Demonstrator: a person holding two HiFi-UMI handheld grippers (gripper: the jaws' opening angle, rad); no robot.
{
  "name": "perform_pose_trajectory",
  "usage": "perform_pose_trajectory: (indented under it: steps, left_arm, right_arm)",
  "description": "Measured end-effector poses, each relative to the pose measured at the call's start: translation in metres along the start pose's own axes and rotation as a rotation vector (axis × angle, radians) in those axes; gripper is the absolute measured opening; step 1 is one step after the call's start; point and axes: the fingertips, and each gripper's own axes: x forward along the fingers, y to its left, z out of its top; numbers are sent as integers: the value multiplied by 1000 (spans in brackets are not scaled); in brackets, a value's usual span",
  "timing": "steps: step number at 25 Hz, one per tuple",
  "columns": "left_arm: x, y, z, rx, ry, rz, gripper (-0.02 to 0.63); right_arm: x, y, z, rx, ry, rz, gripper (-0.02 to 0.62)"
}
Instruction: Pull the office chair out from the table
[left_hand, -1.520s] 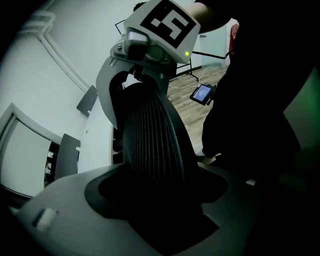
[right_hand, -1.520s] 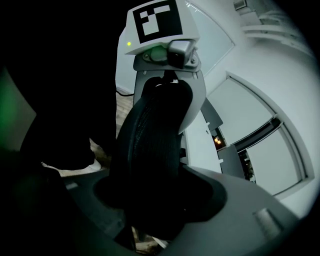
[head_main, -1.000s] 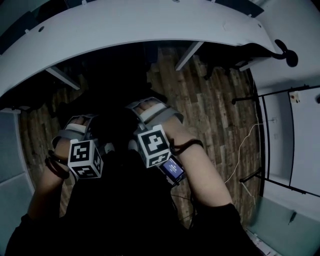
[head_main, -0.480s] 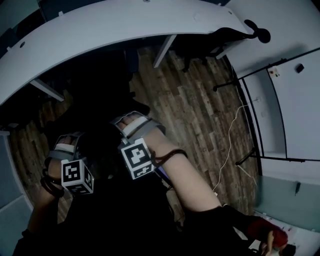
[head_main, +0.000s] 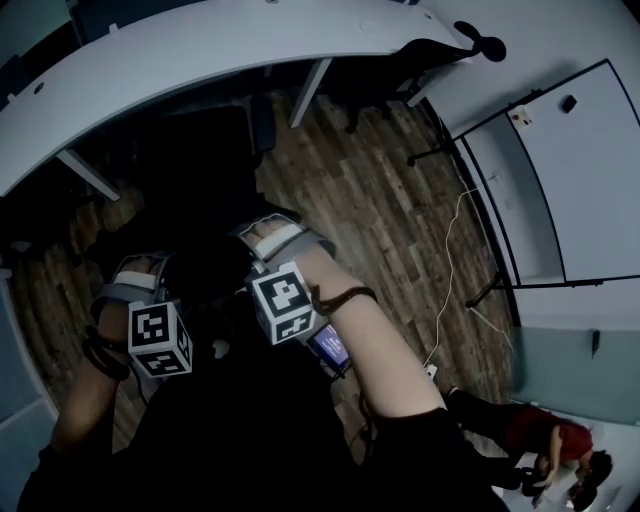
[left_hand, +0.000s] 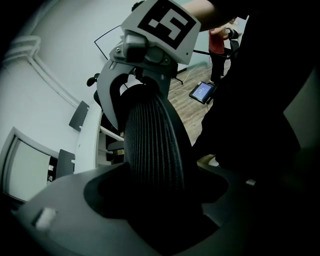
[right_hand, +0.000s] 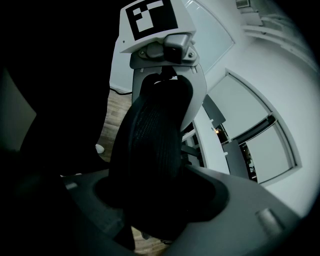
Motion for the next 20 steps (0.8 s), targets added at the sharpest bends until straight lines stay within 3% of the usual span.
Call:
perform_pose_trajectory:
  steps: [7, 20]
  left_arm:
    - [-11, -40, 3, 68, 8, 48, 341]
    - [-24, -90, 44, 27, 15, 23, 346]
  right_arm:
    - [-16, 33, 21, 11, 36, -13, 275]
    - [-53, 82, 24, -6, 13, 17, 275]
